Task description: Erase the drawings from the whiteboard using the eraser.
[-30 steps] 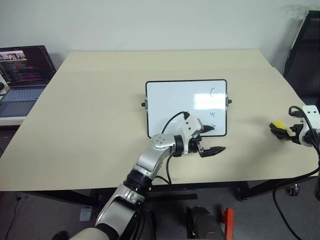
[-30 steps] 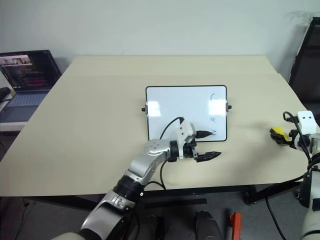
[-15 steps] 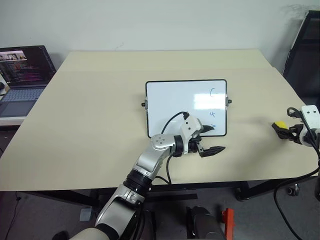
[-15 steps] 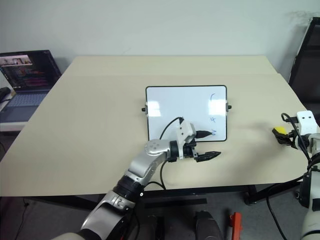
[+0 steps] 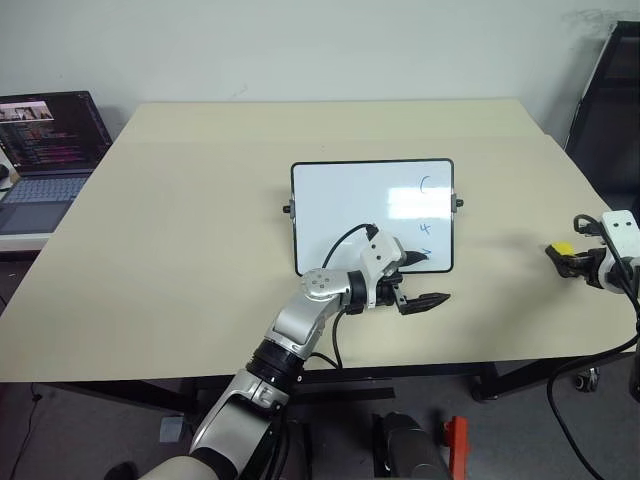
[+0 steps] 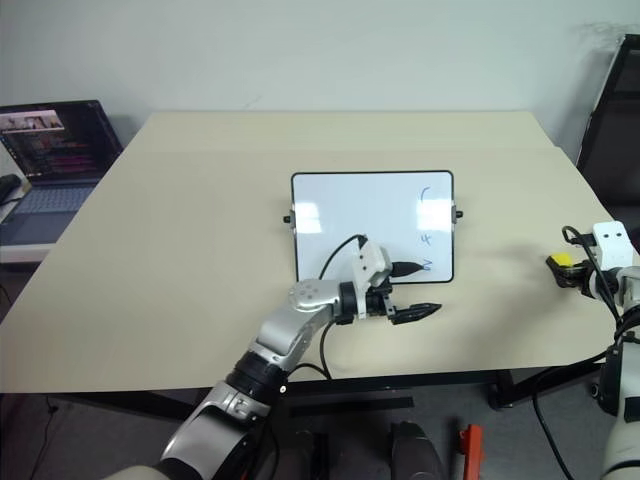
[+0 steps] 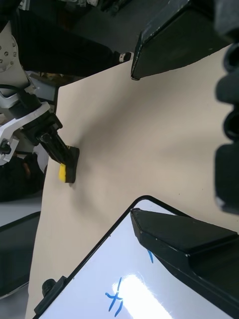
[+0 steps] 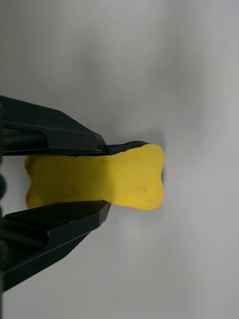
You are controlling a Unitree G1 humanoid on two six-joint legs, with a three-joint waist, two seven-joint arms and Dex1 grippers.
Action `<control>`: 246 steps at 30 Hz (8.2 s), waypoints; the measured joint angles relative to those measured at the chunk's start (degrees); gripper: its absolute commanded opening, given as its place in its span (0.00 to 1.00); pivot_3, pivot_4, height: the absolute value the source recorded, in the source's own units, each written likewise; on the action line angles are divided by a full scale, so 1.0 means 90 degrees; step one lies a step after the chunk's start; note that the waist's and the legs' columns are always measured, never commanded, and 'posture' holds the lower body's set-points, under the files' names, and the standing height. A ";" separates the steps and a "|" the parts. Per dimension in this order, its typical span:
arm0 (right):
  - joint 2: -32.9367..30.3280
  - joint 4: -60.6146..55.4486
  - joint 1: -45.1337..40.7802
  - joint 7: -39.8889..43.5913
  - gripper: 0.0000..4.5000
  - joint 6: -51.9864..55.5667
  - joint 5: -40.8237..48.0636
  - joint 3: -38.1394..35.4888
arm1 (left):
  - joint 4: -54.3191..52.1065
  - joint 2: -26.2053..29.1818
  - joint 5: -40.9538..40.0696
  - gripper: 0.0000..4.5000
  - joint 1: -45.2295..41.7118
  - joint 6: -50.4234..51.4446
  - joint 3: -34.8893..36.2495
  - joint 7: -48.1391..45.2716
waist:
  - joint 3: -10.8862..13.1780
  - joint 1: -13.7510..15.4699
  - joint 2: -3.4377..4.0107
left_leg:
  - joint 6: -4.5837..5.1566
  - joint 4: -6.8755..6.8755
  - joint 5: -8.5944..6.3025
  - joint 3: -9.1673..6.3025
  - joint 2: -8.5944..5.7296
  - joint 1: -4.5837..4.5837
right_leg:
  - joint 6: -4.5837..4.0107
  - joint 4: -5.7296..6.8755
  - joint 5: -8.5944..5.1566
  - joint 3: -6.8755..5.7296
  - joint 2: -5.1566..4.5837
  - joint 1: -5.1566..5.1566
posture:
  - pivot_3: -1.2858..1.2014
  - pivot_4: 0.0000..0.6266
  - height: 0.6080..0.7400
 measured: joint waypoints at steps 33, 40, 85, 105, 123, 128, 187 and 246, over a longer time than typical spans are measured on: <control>0.0062 -0.5953 0.0740 0.0617 0.19 0.2235 0.1048 -0.0066 | -0.3000 0.3706 -0.1142 1.00 0.0918 0.1293 0.2700 -0.0163 | -0.0001 0.0019 0.0005 | 0.0000 -0.0002 -0.0001 -0.0002 0.0010 0.0005 | 0.0005 0.0004 -0.0005 -0.0009 -0.0001 0.0000 | 0.52 0.24 1.00; 0.0409 -0.6533 0.0519 0.0667 0.19 0.2305 0.1154 0.0320 | -0.3250 0.4120 -0.1140 1.00 0.1043 0.1226 0.2678 -0.0397 | 0.0000 0.0018 0.0004 | 0.0000 -0.0002 -0.0001 0.0000 0.0013 0.0005 | 0.0006 0.0005 -0.0006 -0.0011 -0.0002 -0.0001 | 0.52 0.24 1.00; 0.1752 -0.0279 -0.2630 0.0675 0.19 -0.4428 -0.1896 0.2692 | -0.3330 0.4123 -0.0731 1.00 0.1198 0.0555 0.2212 -0.0253 | 0.0002 -0.0013 0.0005 | 0.0000 -0.0006 -0.0001 0.0000 0.0018 0.0004 | -0.0014 0.0011 -0.0003 -0.0014 0.0001 -0.0009 | 0.52 0.24 1.00; 0.1776 -0.0762 -0.2003 0.1495 0.19 -0.4543 -0.2011 0.2801 | -0.3286 0.4118 -0.0728 1.00 0.1167 0.0525 0.2211 -0.0198 | -0.0001 -0.0024 0.0001 | -0.0002 0.0003 0.0001 0.0007 0.0057 0.0082 | -0.0029 0.0013 -0.0017 -0.0012 0.0030 0.0067 | 0.52 0.24 1.00; 0.1864 -0.0290 -0.2705 0.0374 0.18 -0.4010 -0.2387 0.2803 | -0.3270 0.4073 -0.0698 1.00 0.1148 0.0457 0.2204 -0.0109 | 0.0000 -0.0044 0.0002 | -0.0003 -0.0004 0.0001 0.0023 0.0067 0.0032 | -0.0045 0.0014 0.0014 -0.0005 0.0043 0.0004 | 0.52 0.24 1.00; 0.1887 -0.0572 -0.2474 0.0804 0.18 -0.4094 -0.2303 0.2797 | -0.3214 0.4071 -0.0660 1.00 0.1149 0.0431 0.2202 -0.0104 | 0.0000 -0.0063 0.0002 | -0.0003 -0.0004 0.0001 0.0025 0.0078 0.0037 | -0.0042 0.0015 0.0012 0.0001 0.0059 0.0004 | 0.52 0.24 1.00; -0.0446 -0.6403 0.3060 0.2136 0.18 -0.0261 0.1816 -0.0730 | -0.2433 0.3997 -0.0508 1.00 0.0868 0.0059 0.2182 -0.0148 | 0.0003 0.0011 0.0000 | 0.0001 -0.0007 -0.0009 0.0040 0.0089 0.0026 | -0.0020 0.0003 -0.0007 0.0014 0.0073 -0.0007 | 0.52 0.24 1.00; 0.1529 -0.5842 0.0654 0.1018 0.18 -0.1045 -0.1272 0.2774 | -0.2264 0.3812 -0.0340 1.00 0.0777 -0.0115 0.1941 -0.0100 | -0.0003 -0.0007 -0.0009 | 0.0001 0.0002 -0.0008 0.0035 0.0099 0.0037 | -0.0026 0.0016 0.0003 0.0014 0.0086 -0.0002 | 0.52 0.24 1.00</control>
